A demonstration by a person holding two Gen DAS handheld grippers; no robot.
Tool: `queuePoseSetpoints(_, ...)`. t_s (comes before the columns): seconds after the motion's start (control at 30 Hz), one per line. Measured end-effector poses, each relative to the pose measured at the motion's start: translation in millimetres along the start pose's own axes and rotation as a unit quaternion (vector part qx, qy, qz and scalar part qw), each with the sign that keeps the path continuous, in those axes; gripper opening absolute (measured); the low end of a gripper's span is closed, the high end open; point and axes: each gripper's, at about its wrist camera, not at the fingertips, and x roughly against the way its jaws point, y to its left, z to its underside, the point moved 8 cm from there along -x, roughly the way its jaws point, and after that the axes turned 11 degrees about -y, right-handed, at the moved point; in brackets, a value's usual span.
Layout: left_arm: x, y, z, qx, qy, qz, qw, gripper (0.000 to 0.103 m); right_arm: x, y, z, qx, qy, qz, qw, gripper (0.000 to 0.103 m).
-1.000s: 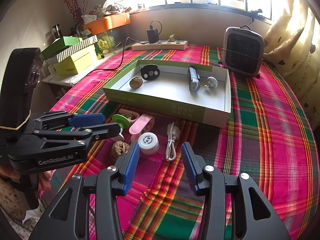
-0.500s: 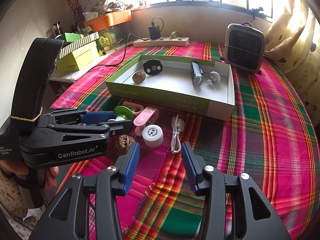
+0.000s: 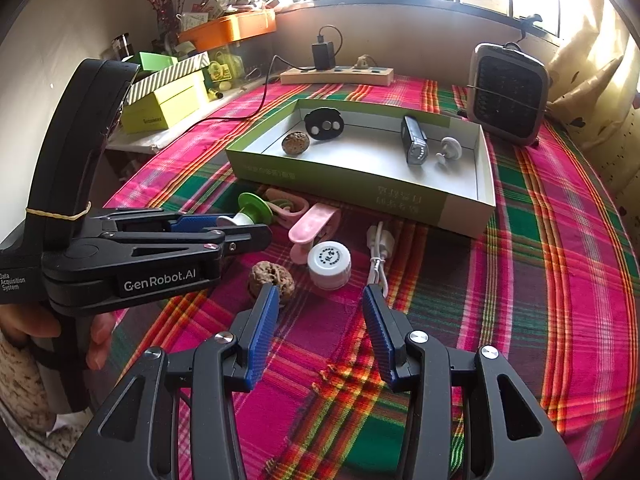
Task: Organize objects
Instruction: 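Grasp the green-and-white spool with the left tool while the right tool grasps the walnut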
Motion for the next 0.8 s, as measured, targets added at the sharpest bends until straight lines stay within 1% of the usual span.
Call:
queuePoseSetpoints(0.17, 3, 7, 1, 0.006, -0.003, -0.006, 1.0, 0.032, -1, 4, 0, 0.002, -0.001, -0.005, 1.0, 0.045)
queuePoseSetpoints(0.4, 10, 26, 4, 0.018, -0.009, -0.023, 0.9995, 0.032, -5, 19, -3, 0.012, -0.004, -0.029, 1.0, 0.045)
queuePoseSetpoints(0.57, 13, 33, 6, 0.023, -0.012, -0.025, 0.9993, 0.032, -16, 29, -1, 0.024, 0.004, -0.037, 0.999, 0.045)
queuePoseSetpoints(0.8, 14, 35, 6, 0.024, -0.014, -0.022, 0.9994, 0.032, -29, 33, 2, 0.029, 0.015, -0.037, 0.999, 0.045)
